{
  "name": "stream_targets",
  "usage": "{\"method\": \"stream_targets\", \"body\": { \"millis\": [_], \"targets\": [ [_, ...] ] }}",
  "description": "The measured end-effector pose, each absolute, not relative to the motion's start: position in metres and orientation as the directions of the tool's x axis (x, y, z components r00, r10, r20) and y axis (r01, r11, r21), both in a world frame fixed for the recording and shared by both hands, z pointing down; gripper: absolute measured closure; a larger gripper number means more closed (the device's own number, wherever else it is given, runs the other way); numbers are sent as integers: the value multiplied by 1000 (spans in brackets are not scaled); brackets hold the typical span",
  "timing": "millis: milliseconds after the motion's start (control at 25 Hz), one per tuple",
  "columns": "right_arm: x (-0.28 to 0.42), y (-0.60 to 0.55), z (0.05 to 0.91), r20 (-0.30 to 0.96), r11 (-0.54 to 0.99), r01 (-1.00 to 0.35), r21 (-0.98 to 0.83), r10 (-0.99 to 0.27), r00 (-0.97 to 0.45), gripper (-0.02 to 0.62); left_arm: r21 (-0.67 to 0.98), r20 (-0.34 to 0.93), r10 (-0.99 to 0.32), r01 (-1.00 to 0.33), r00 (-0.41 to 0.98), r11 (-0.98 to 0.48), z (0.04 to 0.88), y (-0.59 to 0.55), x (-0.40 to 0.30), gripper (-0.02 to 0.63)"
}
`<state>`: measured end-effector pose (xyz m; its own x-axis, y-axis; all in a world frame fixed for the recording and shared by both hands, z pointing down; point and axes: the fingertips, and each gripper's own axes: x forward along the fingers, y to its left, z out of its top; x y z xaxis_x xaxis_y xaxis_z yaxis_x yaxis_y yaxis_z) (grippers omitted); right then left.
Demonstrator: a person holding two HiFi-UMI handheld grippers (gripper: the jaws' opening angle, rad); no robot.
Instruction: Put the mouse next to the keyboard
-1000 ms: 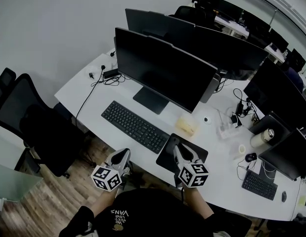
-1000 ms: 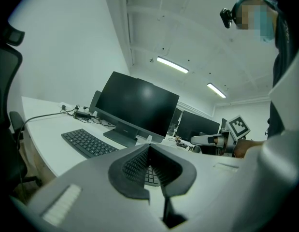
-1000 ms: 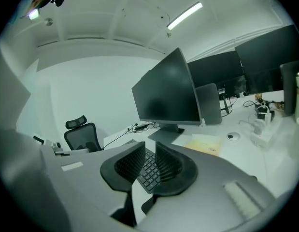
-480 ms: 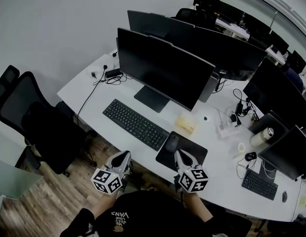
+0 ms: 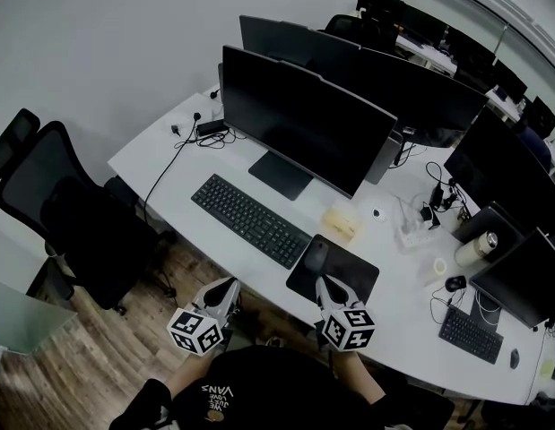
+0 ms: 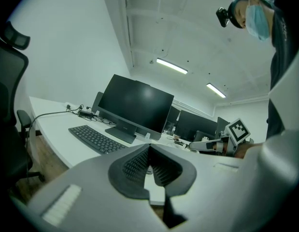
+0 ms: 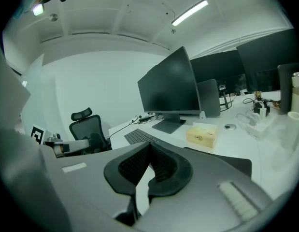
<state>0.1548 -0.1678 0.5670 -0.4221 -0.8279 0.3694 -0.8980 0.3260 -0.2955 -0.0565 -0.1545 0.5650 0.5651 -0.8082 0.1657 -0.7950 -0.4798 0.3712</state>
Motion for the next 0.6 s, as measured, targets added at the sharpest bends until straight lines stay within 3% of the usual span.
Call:
{"method": "stream_targets", "body": {
  "millis": [600],
  "targets": [
    [138,-165,566,376,328,-907,-266,-830,-411,591,372,148,-836,-813,528,-447,564,-139,-89,604]
  ]
}}
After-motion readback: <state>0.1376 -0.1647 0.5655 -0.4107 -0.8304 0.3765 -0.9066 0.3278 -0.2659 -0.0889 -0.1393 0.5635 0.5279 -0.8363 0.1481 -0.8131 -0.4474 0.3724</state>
